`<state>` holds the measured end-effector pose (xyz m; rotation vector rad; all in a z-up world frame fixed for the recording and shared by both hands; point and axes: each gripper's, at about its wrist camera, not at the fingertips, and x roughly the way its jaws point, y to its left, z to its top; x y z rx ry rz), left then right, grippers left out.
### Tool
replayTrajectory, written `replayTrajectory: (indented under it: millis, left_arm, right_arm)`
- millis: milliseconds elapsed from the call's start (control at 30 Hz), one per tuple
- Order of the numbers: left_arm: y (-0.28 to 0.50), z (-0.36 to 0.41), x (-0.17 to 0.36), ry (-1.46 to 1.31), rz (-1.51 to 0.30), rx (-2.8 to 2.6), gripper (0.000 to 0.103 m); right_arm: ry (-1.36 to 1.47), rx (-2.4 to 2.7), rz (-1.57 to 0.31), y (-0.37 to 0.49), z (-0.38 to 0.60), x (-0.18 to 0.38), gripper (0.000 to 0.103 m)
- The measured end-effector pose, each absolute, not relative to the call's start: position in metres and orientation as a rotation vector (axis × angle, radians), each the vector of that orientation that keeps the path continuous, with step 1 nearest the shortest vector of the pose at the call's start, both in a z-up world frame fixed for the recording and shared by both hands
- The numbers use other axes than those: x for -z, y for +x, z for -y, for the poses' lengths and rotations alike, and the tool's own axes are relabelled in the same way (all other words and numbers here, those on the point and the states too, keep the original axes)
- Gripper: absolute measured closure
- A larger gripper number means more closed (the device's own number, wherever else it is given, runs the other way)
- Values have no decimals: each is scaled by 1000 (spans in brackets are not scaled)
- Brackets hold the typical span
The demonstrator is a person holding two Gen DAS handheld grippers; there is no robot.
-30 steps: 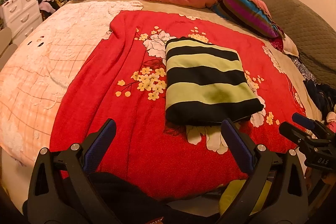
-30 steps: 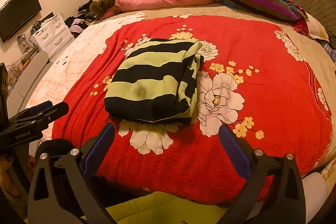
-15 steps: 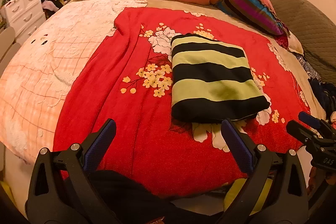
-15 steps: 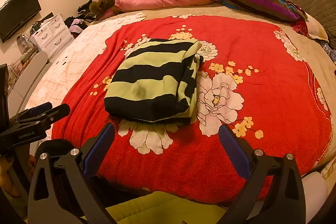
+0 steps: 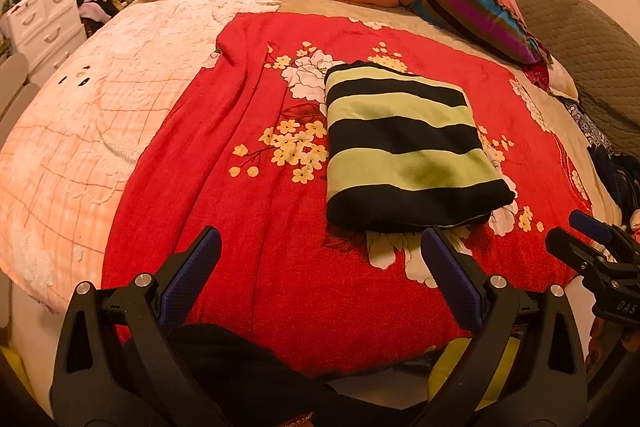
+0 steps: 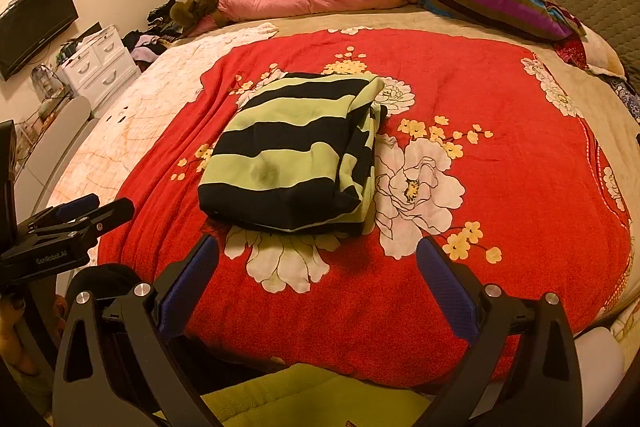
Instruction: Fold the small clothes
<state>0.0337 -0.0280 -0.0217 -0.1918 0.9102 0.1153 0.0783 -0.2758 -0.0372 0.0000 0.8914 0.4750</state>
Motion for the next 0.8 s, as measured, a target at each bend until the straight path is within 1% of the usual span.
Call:
replayTrajectory:
  millis: [800]
  left_arm:
    - [34,25,23,-182,-921,-120,9]
  right_arm:
    - [6,-462,-899,80,277,39,4]
